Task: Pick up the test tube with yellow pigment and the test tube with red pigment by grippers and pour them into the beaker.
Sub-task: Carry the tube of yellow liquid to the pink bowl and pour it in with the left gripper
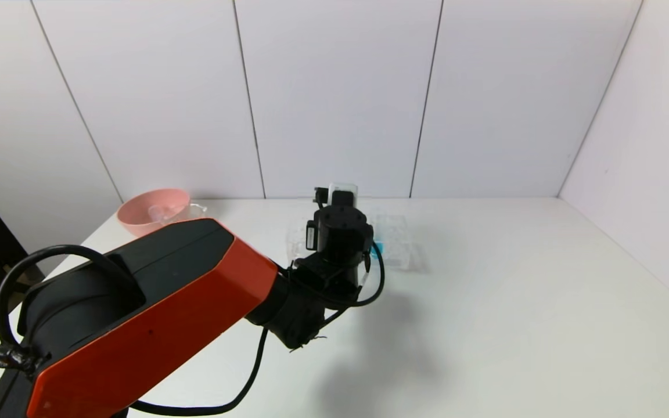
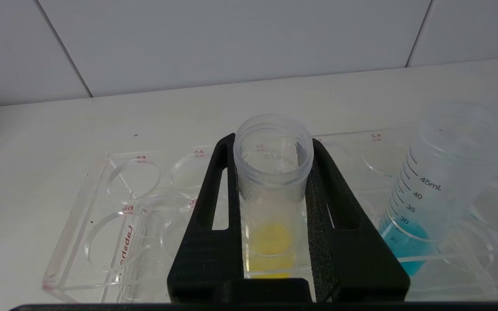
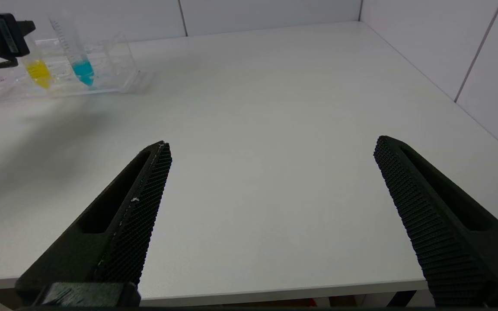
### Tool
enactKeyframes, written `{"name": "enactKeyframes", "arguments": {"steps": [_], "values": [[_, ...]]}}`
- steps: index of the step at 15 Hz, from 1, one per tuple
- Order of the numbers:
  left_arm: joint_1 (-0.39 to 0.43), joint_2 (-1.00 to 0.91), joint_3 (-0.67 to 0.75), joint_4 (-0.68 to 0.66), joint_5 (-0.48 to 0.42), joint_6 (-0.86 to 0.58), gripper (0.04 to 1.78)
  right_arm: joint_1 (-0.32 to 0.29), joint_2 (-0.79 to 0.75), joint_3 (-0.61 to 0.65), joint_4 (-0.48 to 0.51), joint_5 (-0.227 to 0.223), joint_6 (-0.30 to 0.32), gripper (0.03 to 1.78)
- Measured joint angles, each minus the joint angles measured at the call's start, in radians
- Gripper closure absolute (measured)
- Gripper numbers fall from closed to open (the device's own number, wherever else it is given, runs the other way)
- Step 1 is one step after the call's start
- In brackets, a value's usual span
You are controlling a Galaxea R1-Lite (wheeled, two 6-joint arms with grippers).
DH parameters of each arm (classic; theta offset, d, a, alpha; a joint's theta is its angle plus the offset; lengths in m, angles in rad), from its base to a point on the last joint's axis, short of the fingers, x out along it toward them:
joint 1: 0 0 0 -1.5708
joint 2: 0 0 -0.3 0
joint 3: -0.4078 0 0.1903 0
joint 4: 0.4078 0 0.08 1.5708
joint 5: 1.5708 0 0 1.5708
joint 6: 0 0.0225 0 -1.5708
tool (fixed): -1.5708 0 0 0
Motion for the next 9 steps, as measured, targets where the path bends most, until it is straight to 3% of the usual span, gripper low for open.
{"name": "enactKeyframes", "arguments": {"steps": [9], "values": [[-0.013, -0.169, -0.097, 0.082, -0.009, 0.134, 1.38, 0.0, 0.0, 0.0, 0.0, 0.0, 0.0, 0.1]]}}
